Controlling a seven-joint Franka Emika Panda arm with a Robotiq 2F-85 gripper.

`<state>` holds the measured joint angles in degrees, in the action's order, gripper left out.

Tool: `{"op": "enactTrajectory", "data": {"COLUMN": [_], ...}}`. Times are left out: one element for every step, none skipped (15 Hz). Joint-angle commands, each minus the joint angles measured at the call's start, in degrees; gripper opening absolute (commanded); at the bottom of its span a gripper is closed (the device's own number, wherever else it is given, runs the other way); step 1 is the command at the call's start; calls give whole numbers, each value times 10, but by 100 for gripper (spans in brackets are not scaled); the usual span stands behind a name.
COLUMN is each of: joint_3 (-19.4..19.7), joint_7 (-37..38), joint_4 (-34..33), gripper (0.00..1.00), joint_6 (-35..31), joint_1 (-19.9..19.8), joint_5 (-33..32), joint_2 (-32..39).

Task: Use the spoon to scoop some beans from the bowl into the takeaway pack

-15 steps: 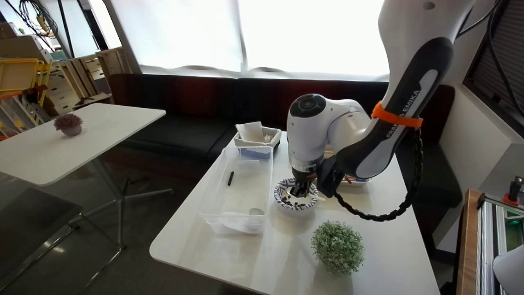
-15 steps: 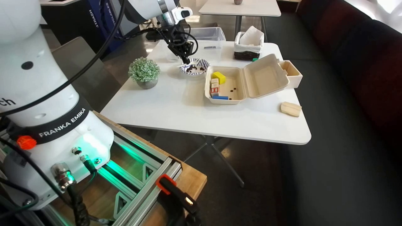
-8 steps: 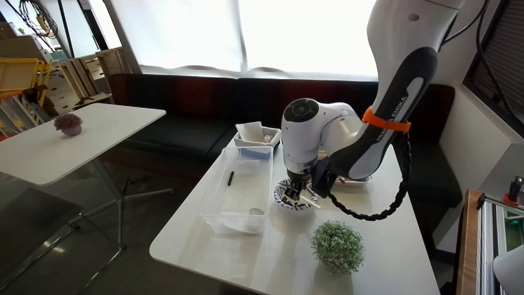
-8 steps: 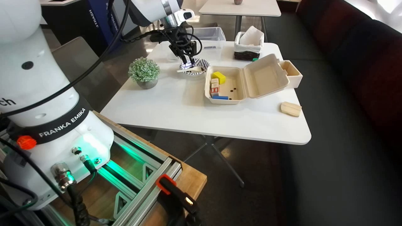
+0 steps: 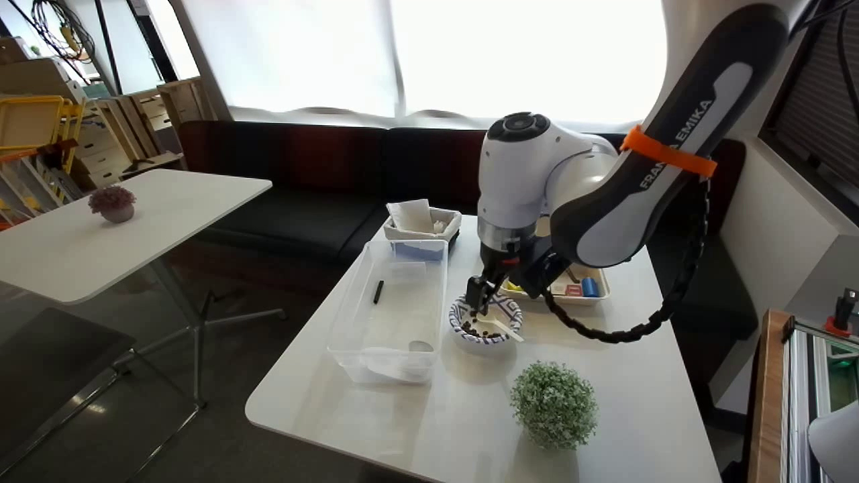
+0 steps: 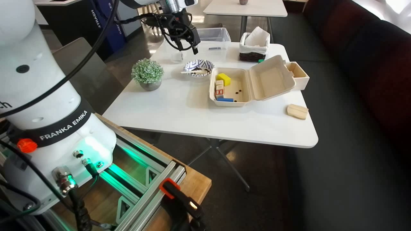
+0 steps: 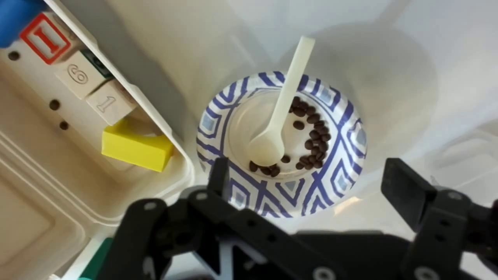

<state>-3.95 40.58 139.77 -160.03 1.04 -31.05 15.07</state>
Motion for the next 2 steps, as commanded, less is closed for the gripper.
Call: {"op": "enactTrajectory", "data": {"joint_3": [-5, -7], "joint_7": [-10, -16], "joint_4": [12, 22], "gripper": [100, 100], "joint_6": [0, 0], "joint_1": [-12, -21], "joint_5": [17, 25], "joint_2": [-18, -32]}}
